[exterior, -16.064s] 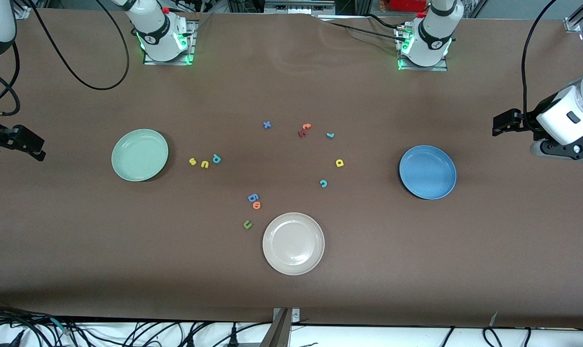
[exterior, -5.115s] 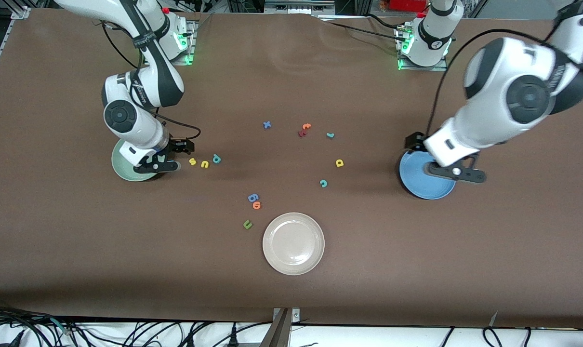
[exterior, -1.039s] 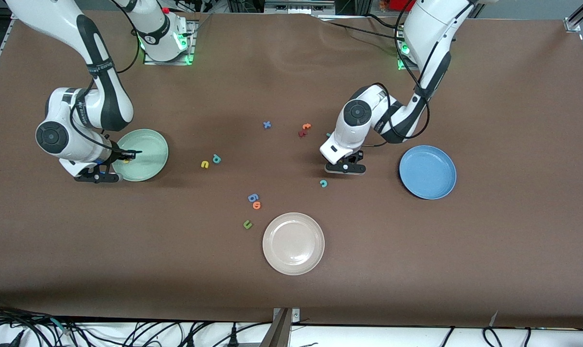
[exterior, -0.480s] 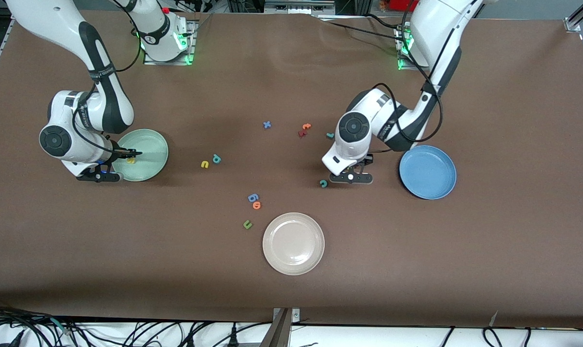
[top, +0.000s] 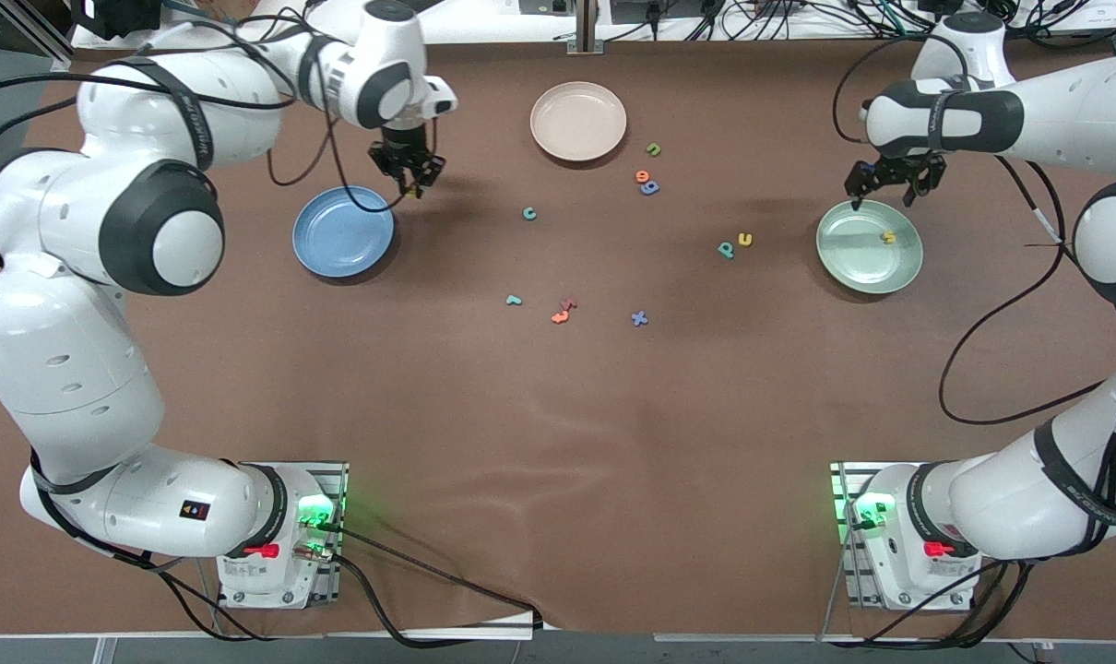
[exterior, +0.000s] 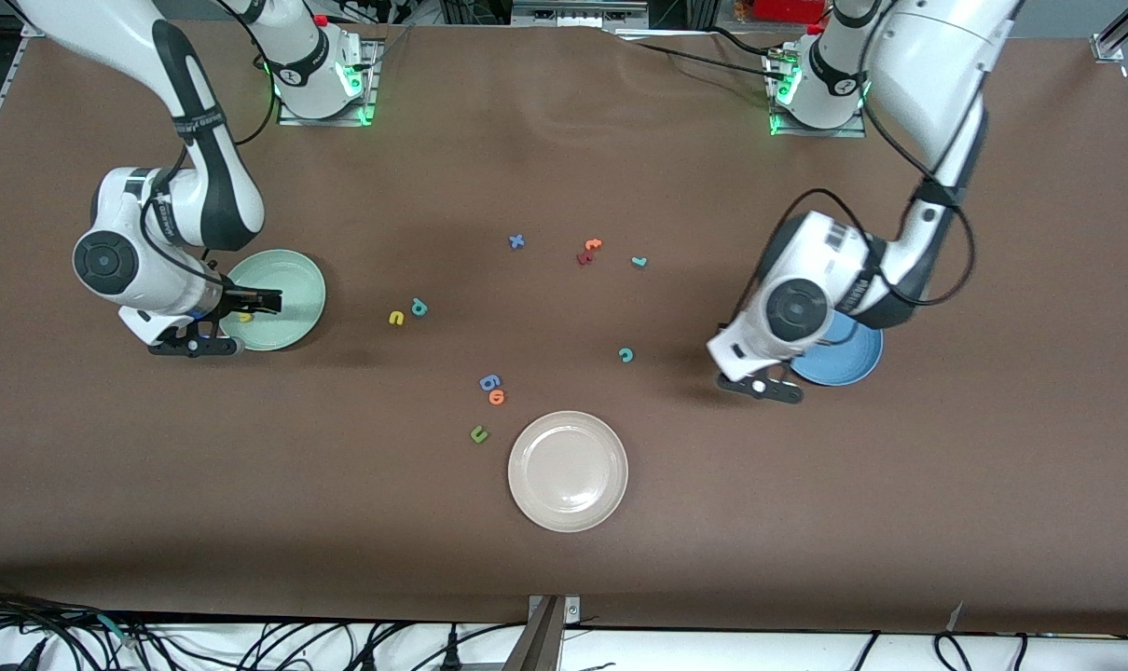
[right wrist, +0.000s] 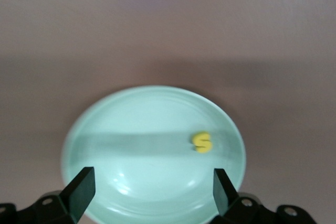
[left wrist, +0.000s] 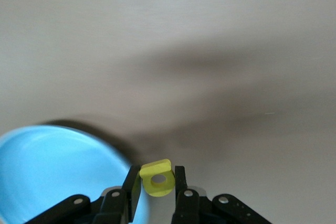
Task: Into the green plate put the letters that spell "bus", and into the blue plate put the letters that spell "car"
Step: 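Carry the yellow d onto the blue plate and open the left gripper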
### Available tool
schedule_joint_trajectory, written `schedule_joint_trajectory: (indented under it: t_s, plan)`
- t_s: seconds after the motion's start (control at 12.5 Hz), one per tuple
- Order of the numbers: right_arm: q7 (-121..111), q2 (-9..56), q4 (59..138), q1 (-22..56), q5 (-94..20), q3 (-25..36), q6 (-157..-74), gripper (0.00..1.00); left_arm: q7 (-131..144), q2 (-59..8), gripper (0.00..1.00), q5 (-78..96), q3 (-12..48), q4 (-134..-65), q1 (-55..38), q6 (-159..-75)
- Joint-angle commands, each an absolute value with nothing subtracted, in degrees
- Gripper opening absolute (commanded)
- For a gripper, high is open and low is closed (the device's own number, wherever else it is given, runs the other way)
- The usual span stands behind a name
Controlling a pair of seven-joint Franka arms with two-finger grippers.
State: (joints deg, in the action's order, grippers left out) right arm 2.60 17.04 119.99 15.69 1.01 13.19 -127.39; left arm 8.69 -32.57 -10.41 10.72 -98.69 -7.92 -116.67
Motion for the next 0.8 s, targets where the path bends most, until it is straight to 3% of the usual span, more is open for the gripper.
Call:
schedule_joint_trajectory:
  t_s: [0.0,0.24,0.32,0.4,0.48,0.72]
  plan:
    - [10.2,15.6,116.9,15.7,0.5,8.4,-123.7,0.99,-0.8,-32.3,0.21,-12.1,11.5,-98.5,-3.3,-115.4]
    - [21.2,16.6,115.6,16.2,0.6,2.3,-124.4,0.99,-8.0,-32.7,0.23,-12.1,11.5,-99.1,-0.1,-114.9]
    - [22.6,17.3,115.5,17.0,0.5,1.4,-125.3,0.99,-8.8,-32.9,0.37,-12.7,11.5,-99.1,0.0,-113.8]
    - [23.9,18.1,115.7,18.4,0.5,1.1,-127.2,0.99,-10.1,-33.0,0.72,-12.9,11.4,-99.1,-0.1,-113.5]
    - [24.6,19.5,115.8,20.5,0.5,1.1,-128.9,0.99,-11.9,-33.1,1.0,-12.9,11.4,-99.1,-0.2,-112.9]
    - [26.4,23.4,116.1,24.6,0.6,1.1,-133.8,0.99,-7.5,-32.8,1.0,-11.9,12.2,-98.4,-2.3,-111.9]
